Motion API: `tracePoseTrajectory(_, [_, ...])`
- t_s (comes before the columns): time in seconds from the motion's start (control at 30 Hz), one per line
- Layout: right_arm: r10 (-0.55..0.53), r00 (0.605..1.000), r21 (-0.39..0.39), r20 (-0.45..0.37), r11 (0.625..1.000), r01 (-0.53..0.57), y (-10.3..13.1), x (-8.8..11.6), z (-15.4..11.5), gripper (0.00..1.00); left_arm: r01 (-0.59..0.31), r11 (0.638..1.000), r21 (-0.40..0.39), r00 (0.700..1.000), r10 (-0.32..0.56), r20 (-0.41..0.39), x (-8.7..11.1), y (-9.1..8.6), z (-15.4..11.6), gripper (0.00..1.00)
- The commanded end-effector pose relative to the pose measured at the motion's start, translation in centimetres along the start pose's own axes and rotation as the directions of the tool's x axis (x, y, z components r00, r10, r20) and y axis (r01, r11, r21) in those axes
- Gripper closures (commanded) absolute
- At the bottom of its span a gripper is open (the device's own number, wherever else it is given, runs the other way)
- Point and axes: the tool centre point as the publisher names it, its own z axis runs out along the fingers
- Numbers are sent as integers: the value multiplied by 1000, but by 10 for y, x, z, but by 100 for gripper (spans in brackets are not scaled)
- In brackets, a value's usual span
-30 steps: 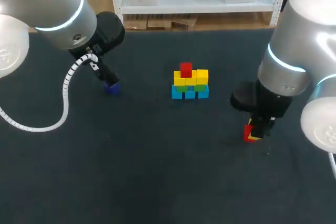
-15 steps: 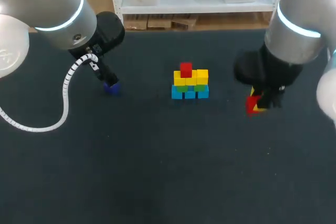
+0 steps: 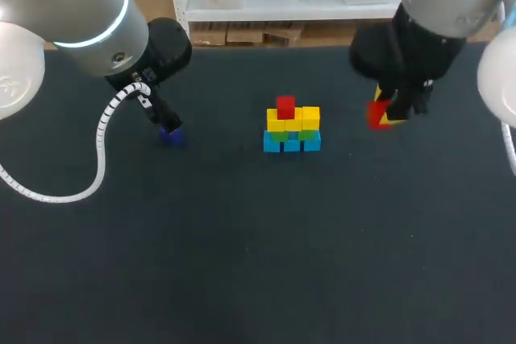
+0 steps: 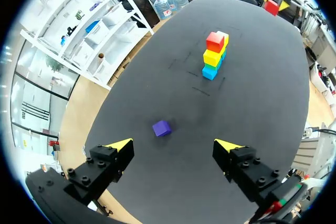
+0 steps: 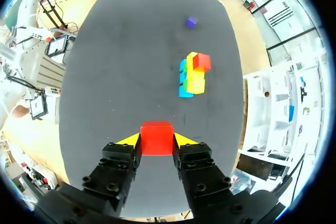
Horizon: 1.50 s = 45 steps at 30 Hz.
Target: Place the blue cubes, place green cubes on the blue cubes, place the yellow cubes on the green cubes, then place the red cubes on the yellow cubes, and place purple cube on the red cubes.
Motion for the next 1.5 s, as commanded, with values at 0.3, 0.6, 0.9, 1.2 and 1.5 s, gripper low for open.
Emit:
tracePoseTrajectory(0.3, [-21,998,-59,60,998,24,-32,-25,-2,100,-3,1000,3,1000,3,2,1,1,0,0])
tracePoseTrajectory(0.6, [-36,997,-129,70,991,44,-36,-44,7,100,-3,1000,3,1000,3,2,1,1,0,0])
tracePoseTrajectory(0.9, [0,999,-172,40,985,7,-41,-62,19,100,-3,1000,3,1000,3,2,1,1,0,0])
tracePoseTrajectory(1.2, [11,1000,-201,14,979,-8,-45,-75,29,100,-3,1000,3,1000,3,2,1,1,0,0])
tracePoseTrajectory(1.5, [23,1000,-217,-12,976,-25,-49,-78,41,100,-3,1000,3,1000,3,2,1,1,0,0])
